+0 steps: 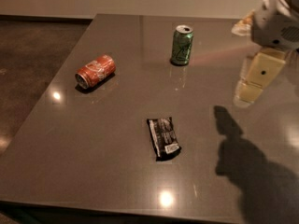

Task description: Place coke can upright

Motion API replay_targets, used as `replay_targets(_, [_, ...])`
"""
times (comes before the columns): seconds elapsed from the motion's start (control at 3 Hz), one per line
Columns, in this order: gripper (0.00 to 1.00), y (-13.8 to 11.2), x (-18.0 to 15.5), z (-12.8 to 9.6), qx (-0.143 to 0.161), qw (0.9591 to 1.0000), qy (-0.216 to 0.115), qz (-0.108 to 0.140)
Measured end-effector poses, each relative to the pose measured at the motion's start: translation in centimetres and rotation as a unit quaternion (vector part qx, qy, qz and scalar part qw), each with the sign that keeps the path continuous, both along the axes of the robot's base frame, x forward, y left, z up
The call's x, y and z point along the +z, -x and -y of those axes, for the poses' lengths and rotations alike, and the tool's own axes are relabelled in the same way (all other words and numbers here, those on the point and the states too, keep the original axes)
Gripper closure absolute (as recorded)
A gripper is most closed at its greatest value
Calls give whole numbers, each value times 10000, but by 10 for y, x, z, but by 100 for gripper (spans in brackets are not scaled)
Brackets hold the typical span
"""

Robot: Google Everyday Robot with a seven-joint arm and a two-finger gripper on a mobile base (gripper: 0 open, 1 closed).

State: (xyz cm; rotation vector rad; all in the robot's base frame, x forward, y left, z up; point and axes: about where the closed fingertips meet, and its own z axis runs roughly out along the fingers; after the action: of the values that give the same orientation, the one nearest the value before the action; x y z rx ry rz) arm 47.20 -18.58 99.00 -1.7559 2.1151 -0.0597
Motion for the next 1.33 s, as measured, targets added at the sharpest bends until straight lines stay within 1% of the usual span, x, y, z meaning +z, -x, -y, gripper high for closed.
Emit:
replay_targets(0.33, [0, -39, 8, -35, 494, 9982, -299, 189])
replay_targets(0.67, [0, -79, 8, -77, 1139, 9920, -406, 351])
replay_targets(1.0, [0, -113, -1, -114, 1676, 9843, -341, 435])
replay_targets(1.33, [0, -141, -19, -154, 2208, 9742, -98, 451])
